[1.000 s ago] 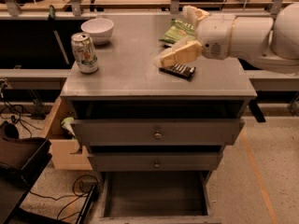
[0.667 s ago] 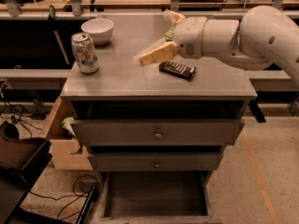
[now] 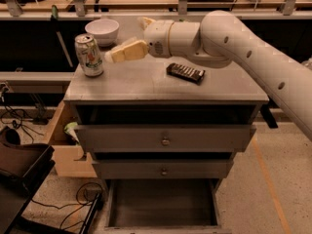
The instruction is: Place 7up can into bottom drawer
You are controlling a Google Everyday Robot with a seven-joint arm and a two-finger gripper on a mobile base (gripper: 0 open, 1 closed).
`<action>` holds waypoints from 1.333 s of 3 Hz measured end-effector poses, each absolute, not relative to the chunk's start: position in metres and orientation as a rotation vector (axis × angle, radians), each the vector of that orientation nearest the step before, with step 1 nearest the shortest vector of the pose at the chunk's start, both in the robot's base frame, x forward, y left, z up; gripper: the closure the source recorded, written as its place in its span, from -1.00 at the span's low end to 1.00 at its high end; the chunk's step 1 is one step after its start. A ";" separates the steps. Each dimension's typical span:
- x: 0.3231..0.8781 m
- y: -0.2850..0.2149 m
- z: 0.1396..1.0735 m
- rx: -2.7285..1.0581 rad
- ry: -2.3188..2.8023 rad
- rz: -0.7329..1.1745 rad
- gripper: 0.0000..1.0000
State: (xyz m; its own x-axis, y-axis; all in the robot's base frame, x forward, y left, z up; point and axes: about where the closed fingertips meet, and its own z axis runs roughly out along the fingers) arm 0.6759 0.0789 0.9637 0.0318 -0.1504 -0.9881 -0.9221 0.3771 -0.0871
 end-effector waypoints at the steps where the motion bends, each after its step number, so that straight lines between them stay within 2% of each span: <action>1: 0.693 0.117 0.961 -1.051 1.420 0.843 -1.00; 4: 0.724 0.183 0.928 -1.059 1.372 0.898 -1.00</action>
Offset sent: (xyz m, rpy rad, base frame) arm 0.0533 0.0943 -0.0196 -0.0330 0.0432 0.0320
